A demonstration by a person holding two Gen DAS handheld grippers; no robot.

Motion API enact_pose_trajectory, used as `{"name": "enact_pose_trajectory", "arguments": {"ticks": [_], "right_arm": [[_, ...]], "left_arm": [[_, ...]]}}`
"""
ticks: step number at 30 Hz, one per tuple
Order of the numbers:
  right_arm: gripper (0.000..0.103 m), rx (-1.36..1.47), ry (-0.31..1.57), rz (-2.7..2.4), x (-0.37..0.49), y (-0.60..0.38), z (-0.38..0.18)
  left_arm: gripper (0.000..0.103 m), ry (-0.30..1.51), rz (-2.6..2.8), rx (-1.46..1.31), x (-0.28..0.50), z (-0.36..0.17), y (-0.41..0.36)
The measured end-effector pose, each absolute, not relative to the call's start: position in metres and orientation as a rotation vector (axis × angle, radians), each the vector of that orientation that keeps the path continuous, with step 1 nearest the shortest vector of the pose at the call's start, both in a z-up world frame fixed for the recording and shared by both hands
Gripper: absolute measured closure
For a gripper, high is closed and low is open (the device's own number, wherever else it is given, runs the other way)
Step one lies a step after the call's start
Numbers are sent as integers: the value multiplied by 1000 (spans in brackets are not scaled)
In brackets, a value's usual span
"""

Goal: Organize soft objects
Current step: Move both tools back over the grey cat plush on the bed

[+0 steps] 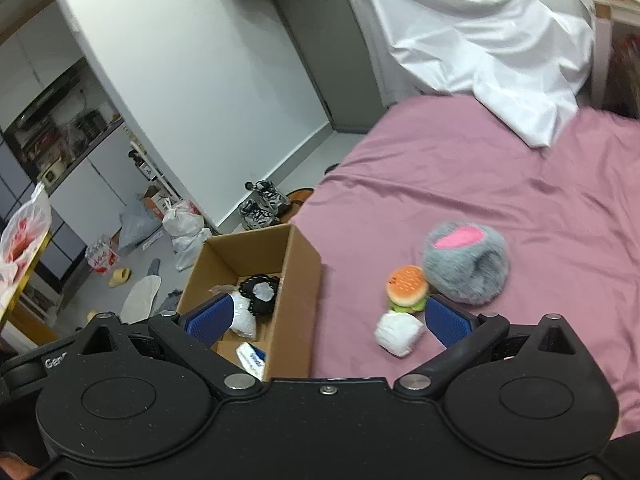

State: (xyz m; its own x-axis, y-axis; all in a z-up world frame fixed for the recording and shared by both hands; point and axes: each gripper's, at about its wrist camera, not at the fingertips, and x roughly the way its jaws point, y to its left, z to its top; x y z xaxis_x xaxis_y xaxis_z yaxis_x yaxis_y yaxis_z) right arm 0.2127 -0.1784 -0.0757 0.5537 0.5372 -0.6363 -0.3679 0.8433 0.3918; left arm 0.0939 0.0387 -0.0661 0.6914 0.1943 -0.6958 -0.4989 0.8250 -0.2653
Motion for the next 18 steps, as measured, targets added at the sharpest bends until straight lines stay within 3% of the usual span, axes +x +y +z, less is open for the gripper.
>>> {"name": "enact_pose_trajectory", "arguments": {"ticks": [18], "right_arm": [[0, 332, 837, 478, 242, -244, -98]], "left_arm": [[8, 748, 371, -384, 126, -73, -15]]}}
